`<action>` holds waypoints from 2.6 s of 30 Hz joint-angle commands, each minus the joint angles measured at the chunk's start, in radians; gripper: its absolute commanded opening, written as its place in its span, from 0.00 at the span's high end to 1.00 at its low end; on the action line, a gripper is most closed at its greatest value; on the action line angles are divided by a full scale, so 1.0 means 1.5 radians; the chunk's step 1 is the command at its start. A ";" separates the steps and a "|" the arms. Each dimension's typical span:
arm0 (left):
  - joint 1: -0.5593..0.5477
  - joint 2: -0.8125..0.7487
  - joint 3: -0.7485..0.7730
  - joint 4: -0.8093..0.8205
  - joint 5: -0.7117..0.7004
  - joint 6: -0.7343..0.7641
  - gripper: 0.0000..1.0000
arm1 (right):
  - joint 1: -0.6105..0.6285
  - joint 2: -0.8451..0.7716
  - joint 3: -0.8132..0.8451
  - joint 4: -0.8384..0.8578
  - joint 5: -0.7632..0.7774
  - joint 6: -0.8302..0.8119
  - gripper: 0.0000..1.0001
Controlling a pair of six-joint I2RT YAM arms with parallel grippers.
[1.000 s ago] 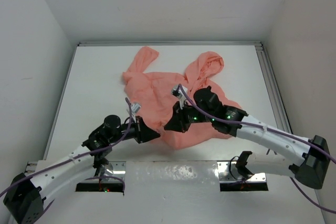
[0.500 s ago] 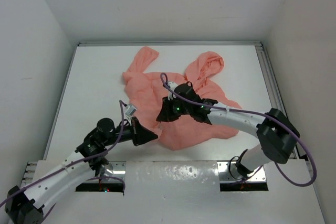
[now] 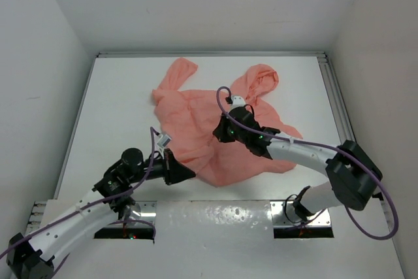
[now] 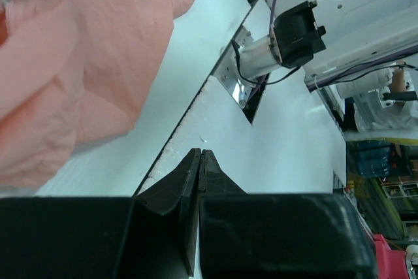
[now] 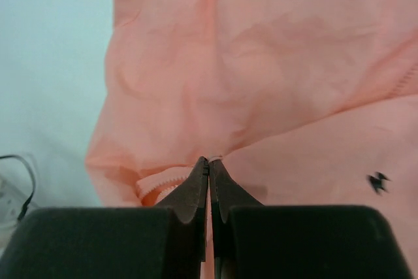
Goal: Zip up the jacket
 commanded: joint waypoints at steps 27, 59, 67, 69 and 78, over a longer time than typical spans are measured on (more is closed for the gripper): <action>0.231 0.550 0.235 0.060 -0.539 -0.085 0.58 | 0.002 -0.139 -0.100 0.081 -0.117 0.006 1.00; 0.024 0.266 0.159 -0.056 -0.519 -0.097 0.80 | 0.023 0.031 0.016 0.134 -0.206 0.082 1.00; -0.078 0.204 -0.023 0.110 -0.407 -0.260 0.41 | 0.022 0.012 -0.001 0.139 -0.174 0.088 1.00; -0.083 0.210 -0.039 0.156 -0.423 -0.289 0.41 | 0.018 -0.012 -0.017 0.135 -0.167 0.089 1.00; -0.084 0.284 -0.039 0.295 -0.494 -0.284 0.41 | -0.009 -0.084 -0.066 0.140 -0.231 0.133 1.00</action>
